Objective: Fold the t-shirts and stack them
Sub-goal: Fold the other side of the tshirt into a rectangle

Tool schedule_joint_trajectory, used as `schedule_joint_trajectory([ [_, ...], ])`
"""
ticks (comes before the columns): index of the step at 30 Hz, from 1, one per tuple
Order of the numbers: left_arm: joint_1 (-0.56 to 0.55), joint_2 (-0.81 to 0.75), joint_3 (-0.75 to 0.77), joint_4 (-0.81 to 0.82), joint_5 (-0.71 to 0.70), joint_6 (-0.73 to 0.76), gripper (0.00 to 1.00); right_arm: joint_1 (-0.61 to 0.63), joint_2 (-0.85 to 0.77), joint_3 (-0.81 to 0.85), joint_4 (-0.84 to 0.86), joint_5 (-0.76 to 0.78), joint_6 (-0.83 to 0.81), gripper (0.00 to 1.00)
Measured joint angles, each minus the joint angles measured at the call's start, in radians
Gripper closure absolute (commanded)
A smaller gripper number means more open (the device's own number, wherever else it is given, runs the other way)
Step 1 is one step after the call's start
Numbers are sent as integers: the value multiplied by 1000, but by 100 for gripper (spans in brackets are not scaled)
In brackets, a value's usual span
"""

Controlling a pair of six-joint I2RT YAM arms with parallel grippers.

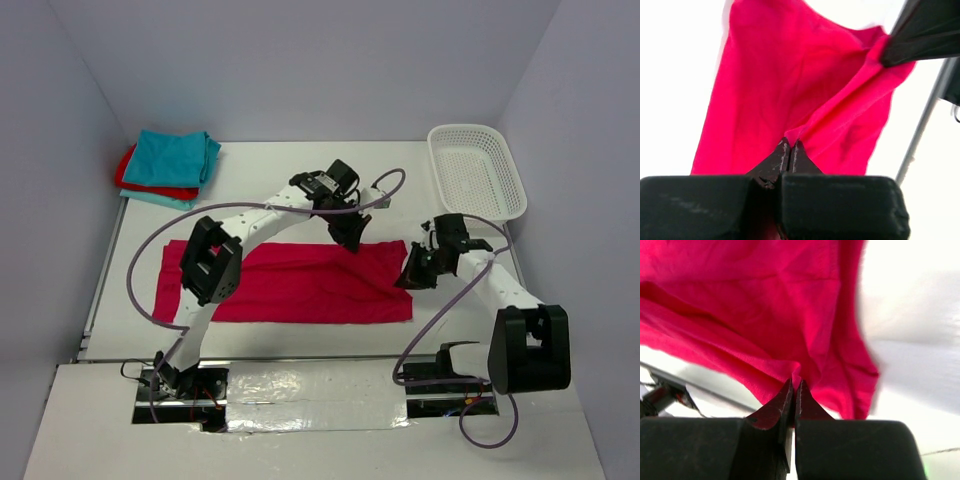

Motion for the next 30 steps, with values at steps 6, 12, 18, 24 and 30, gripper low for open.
schedule_joint_trajectory([
  [6, 0, -144, -115, 0, 29, 24, 100, 77, -73, 21, -77, -3, 1, 100],
  [12, -8, -231, -303, 23, 60, 45, 100, 109, -74, 21, -120, -9, 0, 100],
  [18, -19, -233, -467, 76, 69, 31, 100, 113, -5, 30, -129, -11, -16, 100],
  [24, 1, -236, -502, 216, 51, -61, 100, 115, 148, 187, -76, 14, -35, 100],
  [30, 53, -250, -588, 353, -22, -192, 100, 115, 313, 274, -5, 79, -63, 100],
])
